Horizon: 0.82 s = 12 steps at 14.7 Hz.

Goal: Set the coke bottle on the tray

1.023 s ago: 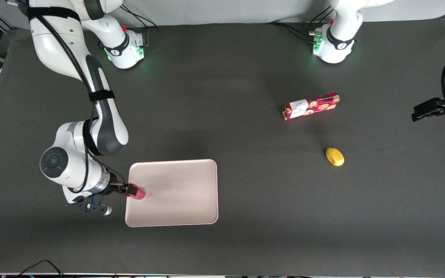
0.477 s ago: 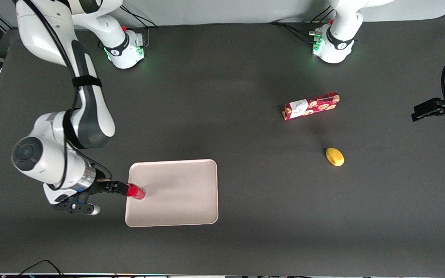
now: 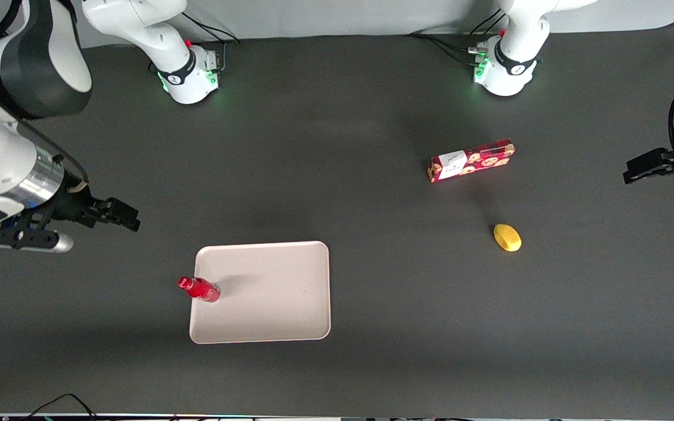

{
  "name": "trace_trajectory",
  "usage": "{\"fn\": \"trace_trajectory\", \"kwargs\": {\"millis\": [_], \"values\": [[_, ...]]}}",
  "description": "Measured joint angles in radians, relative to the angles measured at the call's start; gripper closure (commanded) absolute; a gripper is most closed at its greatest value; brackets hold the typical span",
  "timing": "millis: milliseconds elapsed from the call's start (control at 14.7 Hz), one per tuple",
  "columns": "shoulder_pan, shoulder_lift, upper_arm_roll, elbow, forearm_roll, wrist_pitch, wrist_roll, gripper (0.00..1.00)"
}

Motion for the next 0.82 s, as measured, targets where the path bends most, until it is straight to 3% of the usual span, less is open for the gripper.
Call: {"fn": "trace_trajectory", "kwargs": {"millis": [205, 818], "values": [[-0.073, -0.125, 0.101, -0.127, -0.025, 0.002, 0.039, 0.00], [-0.295, -0.176, 0.117, -0.185, -0.082, 0.005, 0.008, 0.00]]}}
